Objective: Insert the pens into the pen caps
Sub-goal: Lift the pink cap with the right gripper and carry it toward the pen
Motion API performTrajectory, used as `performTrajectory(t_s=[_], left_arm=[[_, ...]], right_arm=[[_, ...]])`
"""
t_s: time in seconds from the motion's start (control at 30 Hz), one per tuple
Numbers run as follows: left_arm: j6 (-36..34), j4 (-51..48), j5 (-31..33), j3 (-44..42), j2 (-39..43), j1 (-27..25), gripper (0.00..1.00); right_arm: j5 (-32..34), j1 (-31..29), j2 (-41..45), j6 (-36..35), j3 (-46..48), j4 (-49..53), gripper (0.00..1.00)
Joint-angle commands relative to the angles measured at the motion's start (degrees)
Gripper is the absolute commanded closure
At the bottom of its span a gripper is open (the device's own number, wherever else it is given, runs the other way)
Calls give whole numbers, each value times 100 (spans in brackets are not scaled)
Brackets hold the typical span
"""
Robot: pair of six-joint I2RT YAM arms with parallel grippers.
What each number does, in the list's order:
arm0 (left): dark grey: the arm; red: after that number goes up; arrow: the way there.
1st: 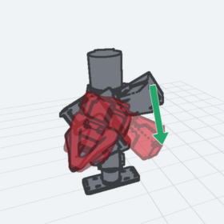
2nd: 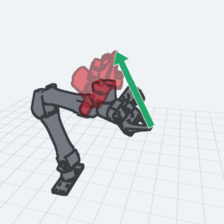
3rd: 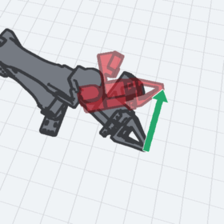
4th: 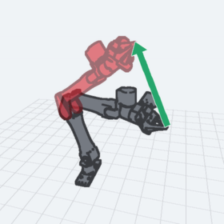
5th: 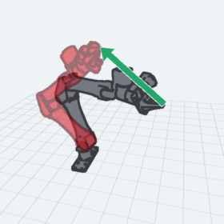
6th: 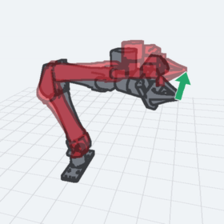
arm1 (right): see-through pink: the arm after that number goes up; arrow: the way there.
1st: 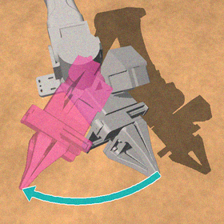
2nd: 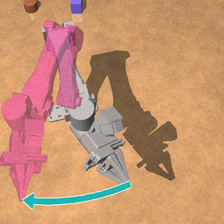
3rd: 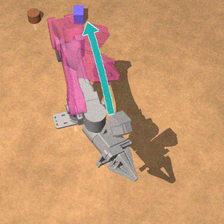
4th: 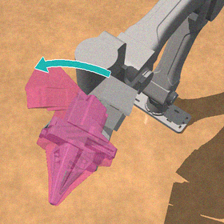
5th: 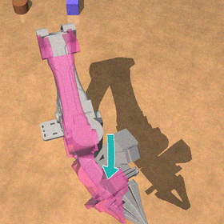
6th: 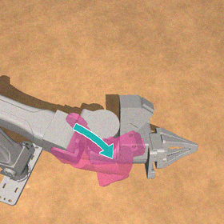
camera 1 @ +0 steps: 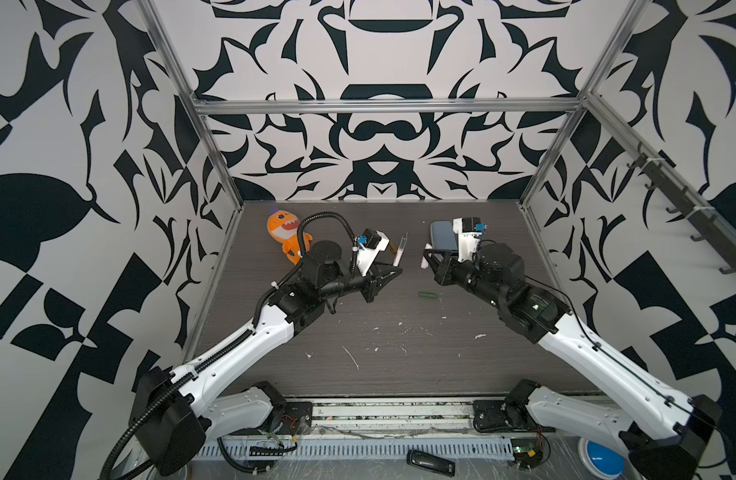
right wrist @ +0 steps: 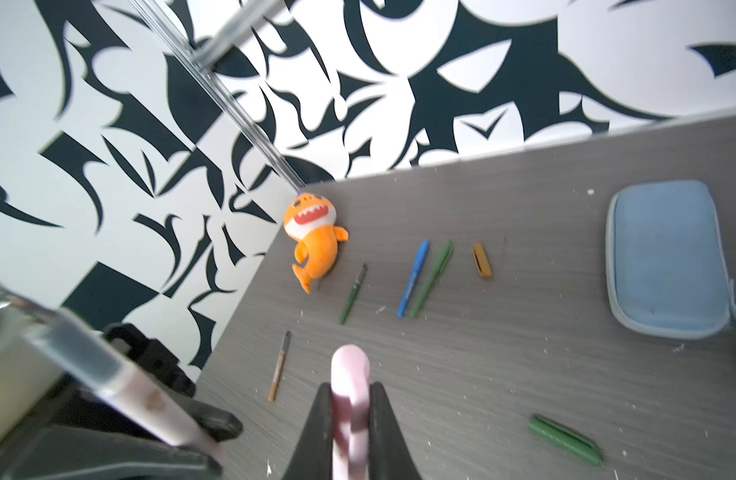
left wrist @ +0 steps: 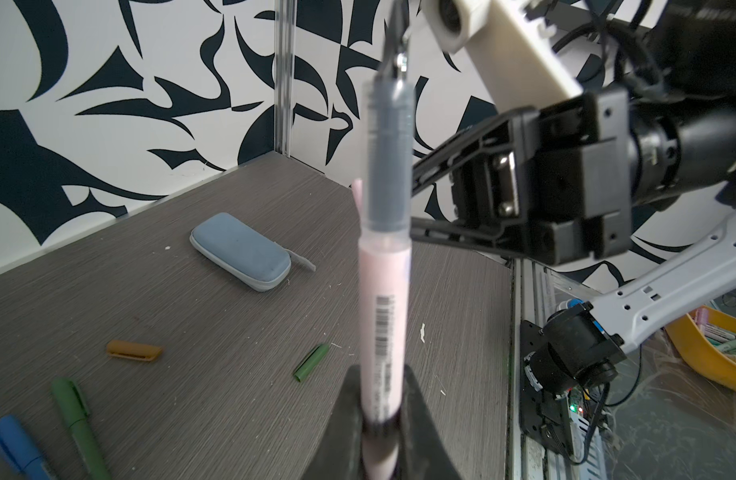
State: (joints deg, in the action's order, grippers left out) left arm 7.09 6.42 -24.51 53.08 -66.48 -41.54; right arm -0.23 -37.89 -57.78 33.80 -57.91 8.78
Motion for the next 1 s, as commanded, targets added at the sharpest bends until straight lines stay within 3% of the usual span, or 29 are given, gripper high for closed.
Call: performTrajectory(t_s=[0.0, 0.5, 0.97], left_arm=[[31, 185, -97, -43, 107, -30, 100], [47, 139, -184, -8, 53, -55, 100], [46, 87, -160, 18, 48, -67, 100]], right_arm=[[179, -42, 40, -67, -464, -644, 95], [33, -532, -468, -388, -1422, -1262, 96], [114, -597, -538, -642, -1290, -1067, 98]])
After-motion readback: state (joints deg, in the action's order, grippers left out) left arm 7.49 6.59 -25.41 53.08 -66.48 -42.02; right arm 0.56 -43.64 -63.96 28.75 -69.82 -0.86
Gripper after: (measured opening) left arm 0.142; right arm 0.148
